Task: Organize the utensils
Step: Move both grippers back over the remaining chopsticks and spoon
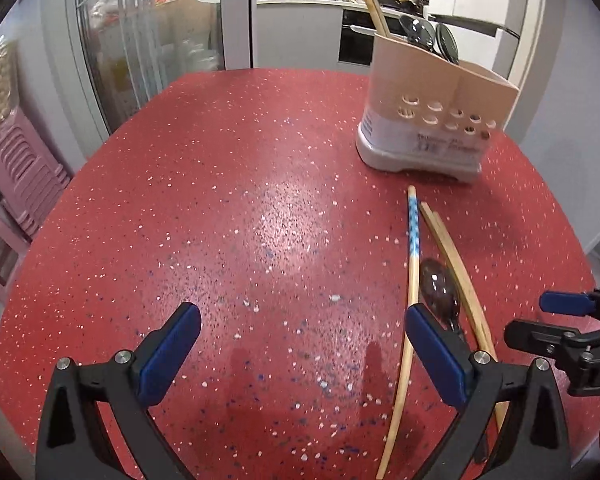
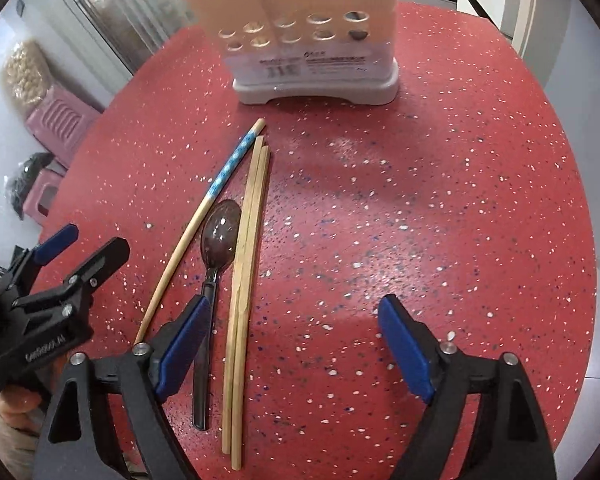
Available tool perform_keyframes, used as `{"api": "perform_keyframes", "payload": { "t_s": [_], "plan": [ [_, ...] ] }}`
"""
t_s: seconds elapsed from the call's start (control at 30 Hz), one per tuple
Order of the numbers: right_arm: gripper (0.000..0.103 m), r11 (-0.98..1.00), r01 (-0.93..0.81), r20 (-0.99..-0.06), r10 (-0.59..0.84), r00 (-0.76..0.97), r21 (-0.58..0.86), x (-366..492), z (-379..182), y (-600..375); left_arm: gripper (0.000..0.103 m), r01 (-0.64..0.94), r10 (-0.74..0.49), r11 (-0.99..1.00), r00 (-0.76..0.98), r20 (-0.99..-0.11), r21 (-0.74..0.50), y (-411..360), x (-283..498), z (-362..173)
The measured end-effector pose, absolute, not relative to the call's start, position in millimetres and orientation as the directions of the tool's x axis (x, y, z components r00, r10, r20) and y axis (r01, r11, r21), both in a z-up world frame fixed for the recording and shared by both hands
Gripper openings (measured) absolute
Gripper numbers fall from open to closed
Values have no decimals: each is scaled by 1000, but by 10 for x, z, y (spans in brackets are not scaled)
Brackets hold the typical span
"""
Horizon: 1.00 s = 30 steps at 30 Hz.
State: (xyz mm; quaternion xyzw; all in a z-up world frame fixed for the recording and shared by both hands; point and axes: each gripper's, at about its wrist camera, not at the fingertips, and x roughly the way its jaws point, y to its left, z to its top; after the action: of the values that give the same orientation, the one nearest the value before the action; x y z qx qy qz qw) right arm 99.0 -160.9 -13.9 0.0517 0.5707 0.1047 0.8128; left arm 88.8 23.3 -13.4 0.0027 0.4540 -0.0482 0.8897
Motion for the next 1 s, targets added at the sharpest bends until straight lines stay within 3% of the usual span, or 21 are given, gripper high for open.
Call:
{"api": "perform_keyframes", "payload": {
  "t_s": [0.13,0.33,1.0],
  "plan": [
    [62,979,-117,-927,197,320,168,958,-186,-1515,103,88,-85,995,577,-812,-41,239,832,-151],
    [51,985,-136,-932,147,332,107,924,-201,-1410,103,104,-98,994,568,-817,-46,214,784,-182],
    [47,986,-164,-937,95,336,41,952,-239,-1184,103,197,-93,980,523,-847,14,11,782,-354]
  ]
}}
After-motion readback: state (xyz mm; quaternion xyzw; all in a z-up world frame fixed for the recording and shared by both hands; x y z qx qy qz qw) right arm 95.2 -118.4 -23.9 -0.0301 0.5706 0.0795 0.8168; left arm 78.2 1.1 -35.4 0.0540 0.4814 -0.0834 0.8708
